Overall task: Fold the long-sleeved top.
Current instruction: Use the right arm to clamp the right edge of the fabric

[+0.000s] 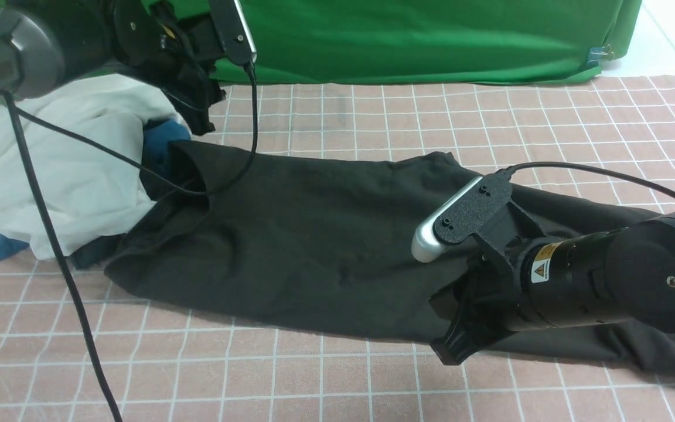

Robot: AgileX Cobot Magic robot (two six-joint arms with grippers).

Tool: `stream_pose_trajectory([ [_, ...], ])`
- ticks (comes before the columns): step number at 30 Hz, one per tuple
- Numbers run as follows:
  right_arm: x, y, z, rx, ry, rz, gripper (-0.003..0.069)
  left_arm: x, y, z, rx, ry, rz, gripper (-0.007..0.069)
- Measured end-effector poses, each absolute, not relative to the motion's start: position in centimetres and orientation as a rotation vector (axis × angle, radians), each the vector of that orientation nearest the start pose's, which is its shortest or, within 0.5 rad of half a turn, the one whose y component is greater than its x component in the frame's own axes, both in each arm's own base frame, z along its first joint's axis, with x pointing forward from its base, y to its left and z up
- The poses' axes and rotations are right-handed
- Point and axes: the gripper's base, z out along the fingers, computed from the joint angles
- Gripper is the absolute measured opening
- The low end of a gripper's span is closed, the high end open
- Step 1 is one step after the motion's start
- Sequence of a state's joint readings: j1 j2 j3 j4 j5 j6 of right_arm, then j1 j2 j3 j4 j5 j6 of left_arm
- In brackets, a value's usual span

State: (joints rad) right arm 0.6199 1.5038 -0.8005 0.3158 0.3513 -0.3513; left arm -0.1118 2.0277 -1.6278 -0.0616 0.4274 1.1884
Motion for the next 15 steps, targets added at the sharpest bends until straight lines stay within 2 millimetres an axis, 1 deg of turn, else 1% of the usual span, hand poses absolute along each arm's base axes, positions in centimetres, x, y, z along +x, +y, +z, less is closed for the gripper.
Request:
stream_pose_trajectory([
  [1, 23.0, 17.5, 20.7, -0.885, 2.4, 0.36, 0.0067, 46.8, -5.5, 24.2, 1.345, 1.941, 0.464, 0.0458],
  [2, 23.0, 17.5, 20.7, -0.885, 2.4, 0.36, 0.0067, 46.8, -5.4, 24.3, 1.338, 1.946, 0.46, 0.0466],
  [3, 23.1, 17.1, 20.9, -0.876, 2.418, 0.359, 0.0076, 46.4, -5.4, 24.6, 1.265, 2.008, 0.412, 0.0529],
  [4, 23.2, 16.7, 21.2, -0.85, 2.44, 0.363, 0.0079, 46.1, -5.4, 25.2, 1.206, 2.043, 0.384, 0.055],
  [5, 23.4, 16.2, 21.6, -0.823, 2.454, 0.365, 0.0084, 45.9, -5.4, 25.6, 1.172, 2.06, 0.368, 0.0554],
  [6, 23.6, 15.6, 22.1, -0.779, 2.471, 0.368, 0.0089, 45.6, -5.3, 26.4, 1.089, 2.094, 0.332, 0.0547],
  [7, 23.7, 15.4, 22.4, -0.761, 2.471, 0.372, 0.0089, 45.4, -5.3, 26.7, 1.073, 2.096, 0.328, 0.0538],
  [8, 24.1, 14.2, 23.2, -0.685, 2.492, 0.365, 0.0097, 44.8, -5.2, 28.2, 0.966, 2.118, 0.288, 0.0496],
  [9, 24.3, 13.3, 23.6, -0.624, 2.513, 0.361, 0.0106, 44.5, -5.3, 28.8, 0.915, 2.133, 0.262, 0.0442],
  [10, 24.6, 12.0, 24.1, -0.553, 2.532, 0.343, 0.012, 44.0, -5.4, 29.9, 0.873, 2.132, 0.244, 0.0388],
  [11, 24.8, 10.6, 24.4, -0.475, 2.557, 0.317, 0.0141, 43.3, -5.6, 30.9, 0.837, 2.14, 0.214, 0.029],
  [12, 25.0, 8.9, 24.8, -0.379, 2.587, 0.281, 0.0171, 42.5, -5.9, 32.1, 0.812, 2.137, 0.182, 0.02],
  [13, 25.1, 7.3, 24.8, -0.296, 2.623, 0.24, 0.0212, 42.0, -6.3, 32.6, 0.797, 2.137, 0.149, 0.0138],
  [14, 25.1, 6.4, 24.8, -0.228, 2.646, 0.225, 0.0251, 41.1, -6.8, 33.4, 0.781, 2.131, 0.109, 0.0084],
  [15, 25.2, 4.7, 24.7, -0.114, 2.684, 0.196, 0.0322, 40.4, -7.3, 33.7, 0.777, 2.13, 0.076, 0.0051],
])
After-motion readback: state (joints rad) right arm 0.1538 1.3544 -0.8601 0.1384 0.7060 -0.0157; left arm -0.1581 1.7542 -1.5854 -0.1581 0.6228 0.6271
